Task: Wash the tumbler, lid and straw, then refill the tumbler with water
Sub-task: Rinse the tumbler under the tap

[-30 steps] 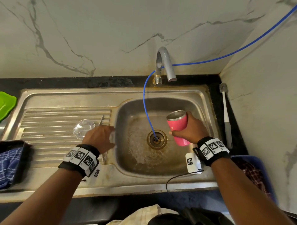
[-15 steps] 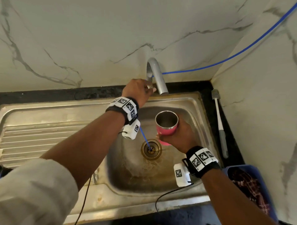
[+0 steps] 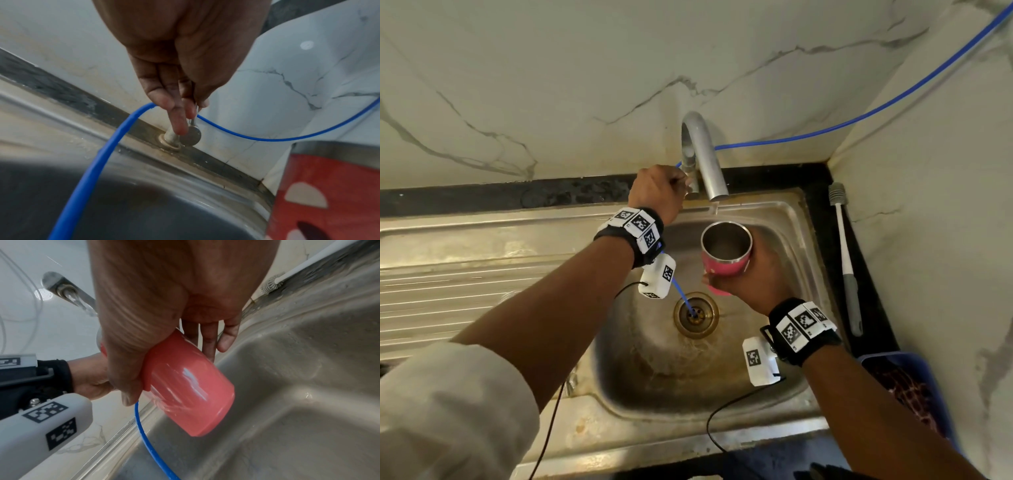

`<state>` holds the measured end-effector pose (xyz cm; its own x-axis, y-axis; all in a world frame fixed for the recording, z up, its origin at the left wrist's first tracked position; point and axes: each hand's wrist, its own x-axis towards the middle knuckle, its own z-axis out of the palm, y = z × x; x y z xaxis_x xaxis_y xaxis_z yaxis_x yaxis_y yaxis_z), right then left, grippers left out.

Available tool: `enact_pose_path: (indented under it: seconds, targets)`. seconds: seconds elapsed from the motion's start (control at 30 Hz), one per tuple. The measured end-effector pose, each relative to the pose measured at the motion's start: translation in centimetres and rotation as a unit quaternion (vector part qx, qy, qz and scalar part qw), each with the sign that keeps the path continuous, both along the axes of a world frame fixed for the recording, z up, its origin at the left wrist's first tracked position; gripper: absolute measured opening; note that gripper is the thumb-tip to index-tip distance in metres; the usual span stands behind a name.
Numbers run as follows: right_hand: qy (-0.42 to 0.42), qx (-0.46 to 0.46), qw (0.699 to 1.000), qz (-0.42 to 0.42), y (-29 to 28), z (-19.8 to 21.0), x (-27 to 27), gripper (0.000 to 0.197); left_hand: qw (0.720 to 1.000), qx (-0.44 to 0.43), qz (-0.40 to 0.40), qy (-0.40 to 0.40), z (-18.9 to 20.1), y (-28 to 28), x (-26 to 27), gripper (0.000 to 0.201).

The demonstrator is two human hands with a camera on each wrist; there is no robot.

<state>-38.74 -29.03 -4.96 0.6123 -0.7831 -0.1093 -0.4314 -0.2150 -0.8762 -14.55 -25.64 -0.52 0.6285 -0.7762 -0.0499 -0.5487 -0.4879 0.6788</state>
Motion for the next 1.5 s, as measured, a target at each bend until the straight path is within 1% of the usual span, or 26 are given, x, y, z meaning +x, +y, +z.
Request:
enact_pose_path:
  seconds: [0.07, 0.2, 0.27, 0.33, 0.4, 0.47, 0.53, 0.57, 0.6, 0.67, 0.7, 0.73, 0.77, 0.8, 0.87, 0.93, 1.0, 1.03, 1.13, 1.2, 1.27, 1.37, 1.5]
  targets:
    - [-0.009, 0.001, 1.000, 0.012, 0.0, -0.1, 0.2, 0.091, 1.000, -0.006, 0.006, 0.008, 0.0, 0.0, 0.1, 0.024]
    - [-0.020, -0.002, 0.999, 0.029, 0.0, -0.2, 0.5, 0.091, 1.000, -0.012, 0.018, 0.005, 0.2, 0.4, -0.5, 0.017]
    - [-0.019, 0.008, 0.999, 0.026, 0.1, 0.1, 0.5, 0.091, 0.999, -0.034, 0.026, 0.018, -0.1, 1.5, -1.4, 0.021]
    - [-0.018, 0.020, 0.999, 0.018, 0.3, 0.3, 0.5, 0.089, 0.996, -0.065, 0.016, 0.053, -0.5, 3.0, -2.9, 0.023]
    - [-0.021, 0.042, 0.999, 0.007, 0.5, 0.4, 0.5, 0.087, 0.994, -0.059, -0.013, 0.095, -0.6, 4.8, -4.9, 0.023]
    - [-0.016, 0.076, 0.997, -0.012, 0.7, 0.2, 0.8, 0.089, 0.985, -0.037, -0.049, 0.163, -0.4, 6.3, -7.0, 0.029]
    - [-0.001, 0.112, 0.993, -0.039, 0.7, -0.1, 1.0, 0.094, 0.968, -0.034, -0.075, 0.239, -0.5, 7.5, -8.8, 0.033]
    - [0.004, 0.127, 0.991, -0.050, 0.7, -0.2, 1.2, 0.097, 0.960, -0.026, -0.075, 0.268, -0.9, 8.0, -9.3, 0.037]
    - [0.003, 0.147, 0.987, -0.063, 0.8, -0.1, 1.3, 0.100, 0.956, -0.010, -0.072, 0.285, -1.2, 8.4, -9.6, 0.051]
    - [-0.026, 0.208, 0.973, -0.098, 0.9, -0.2, 1.4, 0.100, 0.956, 0.027, -0.085, 0.281, -2.1, 8.9, -9.8, 0.090]
    - [-0.045, 0.239, 0.964, -0.111, 1.0, 0.0, 1.4, 0.095, 0.957, 0.036, -0.098, 0.272, -2.3, 9.0, -10.0, 0.100]
    - [-0.057, 0.265, 0.955, -0.119, 1.1, 0.3, 1.5, 0.087, 0.958, 0.035, -0.106, 0.263, -2.4, 9.1, -10.1, 0.105]
    - [-0.058, 0.282, 0.950, -0.124, 1.2, 0.5, 1.5, 0.078, 0.959, 0.025, -0.101, 0.262, -2.4, 9.2, -10.3, 0.105]
    - [-0.058, 0.294, 0.946, -0.128, 1.2, 0.7, 1.5, 0.072, 0.961, 0.011, -0.089, 0.263, -2.3, 9.1, -10.5, 0.100]
    - [-0.057, 0.303, 0.942, -0.133, 1.0, 0.6, 1.5, 0.071, 0.968, -0.015, -0.064, 0.242, -2.5, 8.8, -10.5, 0.084]
    - [-0.040, 0.298, 0.944, -0.135, 0.6, 0.5, 1.6, 0.075, 0.983, -0.040, -0.044, 0.175, -2.5, 8.5, -9.9, 0.078]
    - [-0.020, 0.298, 0.945, -0.132, 0.1, 0.5, 1.5, 0.068, 0.992, -0.058, -0.035, 0.107, -2.5, 8.1, -9.2, 0.079]
    - [-0.013, 0.305, 0.943, -0.131, -0.1, 0.5, 1.3, 0.065, 0.993, -0.067, -0.029, 0.092, -2.3, 7.9, -9.0, 0.079]
    - [-0.023, 0.349, 0.925, -0.149, -0.2, 0.8, 1.0, 0.060, 0.989, -0.103, -0.014, 0.101, -1.4, 7.0, -8.9, 0.075]
    - [-0.043, 0.378, 0.910, -0.166, 0.1, 0.8, 1.1, 0.059, 0.986, -0.121, -0.010, 0.114, -1.1, 6.4, -9.3, 0.076]
    - [-0.053, 0.410, 0.893, -0.178, 0.2, 0.7, 1.5, 0.063, 0.983, -0.131, 0.000, 0.131, -0.8, 5.9, -9.8, 0.078]
    - [-0.043, 0.452, 0.873, -0.177, 0.6, 0.4, 1.8, 0.072, 0.984, -0.133, -0.001, 0.121, -0.3, 5.2, -10.4, 0.078]
    - [-0.013, 0.476, 0.863, -0.167, 0.8, 0.0, 1.6, 0.078, 0.986, -0.116, -0.014, 0.117, -0.5, 4.8, -10.2, 0.075]
